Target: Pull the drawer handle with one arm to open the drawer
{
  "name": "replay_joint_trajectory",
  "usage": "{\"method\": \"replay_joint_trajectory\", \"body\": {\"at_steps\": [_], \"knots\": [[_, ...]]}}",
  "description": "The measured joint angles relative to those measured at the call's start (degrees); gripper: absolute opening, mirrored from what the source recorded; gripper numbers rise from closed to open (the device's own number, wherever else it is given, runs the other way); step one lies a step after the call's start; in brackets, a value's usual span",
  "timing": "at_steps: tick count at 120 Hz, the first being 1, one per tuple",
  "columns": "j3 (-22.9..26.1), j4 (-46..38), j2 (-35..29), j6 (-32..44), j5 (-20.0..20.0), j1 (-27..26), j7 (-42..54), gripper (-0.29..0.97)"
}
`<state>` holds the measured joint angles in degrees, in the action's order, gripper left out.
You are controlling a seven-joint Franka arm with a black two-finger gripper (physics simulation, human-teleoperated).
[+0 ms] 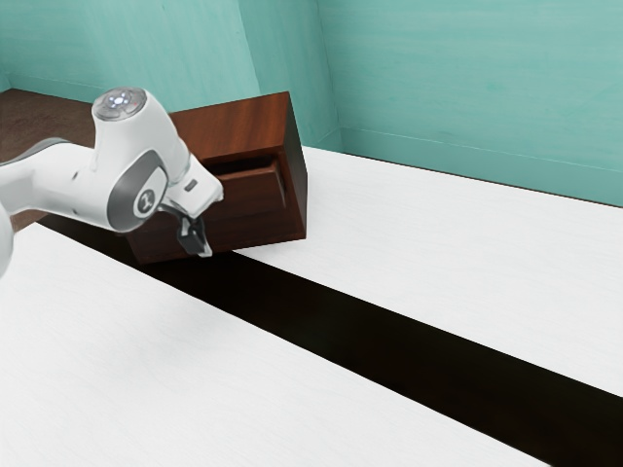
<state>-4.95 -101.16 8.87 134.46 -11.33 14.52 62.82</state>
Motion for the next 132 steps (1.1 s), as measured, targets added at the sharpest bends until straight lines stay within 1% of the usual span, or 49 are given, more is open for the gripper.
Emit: {"method": "replay_joint_trajectory", "body": {"at_steps": [5,16,24,34,44,49,58,66,75,86,96,110,117,132], "knots": [[0.07,-1.24,-0.88,0.02,0.00,-0.11,-0.03,0.73],[0.17,-4.22,-2.99,0.02,0.34,-0.40,0.00,0.80],[0.25,-6.17,-4.69,-0.05,0.42,-0.63,0.09,0.82],[0.37,-8.62,-7.08,-0.12,0.40,-0.94,0.17,0.77],[-0.20,-10.88,-8.95,-0.10,0.49,-1.89,0.19,0.78],[0.49,-11.86,-9.77,-0.10,0.53,-1.38,0.20,0.79],[0.59,-13.06,-10.97,-0.11,0.64,-1.49,0.20,0.77],[0.40,-14.03,-11.78,-0.09,0.58,-1.86,0.17,0.78],[0.34,-14.98,-12.76,-0.08,0.54,-2.11,0.12,0.75],[0.29,-16.55,-14.09,-0.04,0.44,-2.45,0.03,0.75],[0.31,-17.85,-15.65,-0.03,0.43,-2.74,-0.08,0.68],[0.39,-19.41,-17.37,-0.15,0.75,-3.49,-0.23,0.63],[0.27,-19.60,-18.40,-0.42,0.66,-3.97,-0.23,0.59],[0.16,-19.29,-24.50,-1.43,0.32,-4.21,-0.26,0.61]]}}
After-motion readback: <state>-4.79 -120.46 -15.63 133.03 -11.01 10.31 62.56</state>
